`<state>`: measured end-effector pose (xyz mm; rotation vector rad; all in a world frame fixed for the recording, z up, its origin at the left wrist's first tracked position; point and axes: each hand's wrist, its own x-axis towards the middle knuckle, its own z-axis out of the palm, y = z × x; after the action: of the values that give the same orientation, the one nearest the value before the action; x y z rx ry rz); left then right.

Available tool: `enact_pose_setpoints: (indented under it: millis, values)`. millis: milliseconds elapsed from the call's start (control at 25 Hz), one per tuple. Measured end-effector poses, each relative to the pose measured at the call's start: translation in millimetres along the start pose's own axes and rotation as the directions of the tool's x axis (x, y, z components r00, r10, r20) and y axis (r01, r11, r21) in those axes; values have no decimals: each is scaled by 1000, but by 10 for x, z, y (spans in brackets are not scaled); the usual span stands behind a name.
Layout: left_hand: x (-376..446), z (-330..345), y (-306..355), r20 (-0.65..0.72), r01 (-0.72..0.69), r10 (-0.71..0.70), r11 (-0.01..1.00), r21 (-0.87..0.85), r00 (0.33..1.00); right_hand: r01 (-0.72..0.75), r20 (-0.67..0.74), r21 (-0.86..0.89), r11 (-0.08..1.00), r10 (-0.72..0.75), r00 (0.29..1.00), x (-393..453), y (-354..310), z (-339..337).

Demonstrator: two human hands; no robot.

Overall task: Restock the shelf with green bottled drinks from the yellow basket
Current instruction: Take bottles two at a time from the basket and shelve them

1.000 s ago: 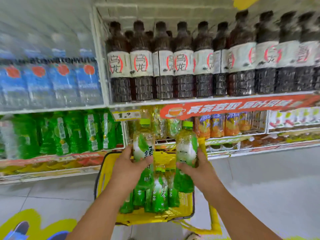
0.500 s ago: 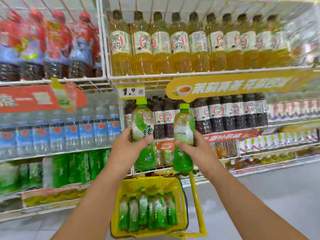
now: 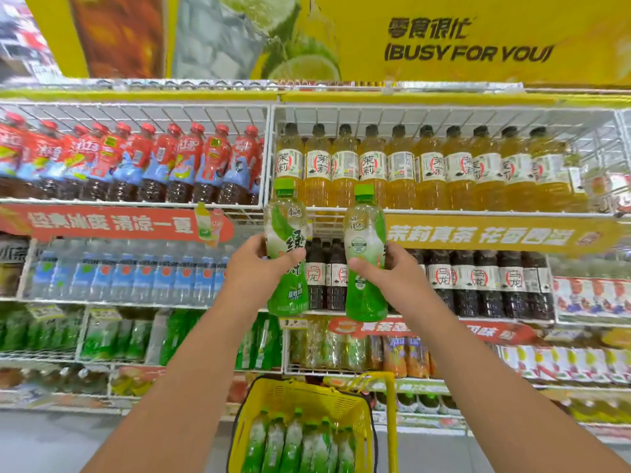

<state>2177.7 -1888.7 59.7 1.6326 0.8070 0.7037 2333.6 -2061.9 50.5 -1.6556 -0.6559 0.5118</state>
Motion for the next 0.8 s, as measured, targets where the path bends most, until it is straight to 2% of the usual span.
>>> enact_pose_setpoints:
  millis: [240, 440, 640, 800]
  values:
    - [-337, 50, 436, -101, -61, 61, 998, 6, 993, 98, 115, 8, 995, -98, 988, -57, -430, -246]
    - [-552, -30, 466, -146, -72, 69, 997, -13, 987, 158, 173, -9, 987, -154, 973, -139, -530, -127]
    - [-656, -540, 366, -217, -45, 33, 998, -50, 976, 162, 239, 27, 986, -164, 957, -183, -667, 328]
    - [-738, -1220, 225, -266, -48, 29, 997, -65, 963, 144, 274, 26, 989, -146, 951, -200, -743, 1044]
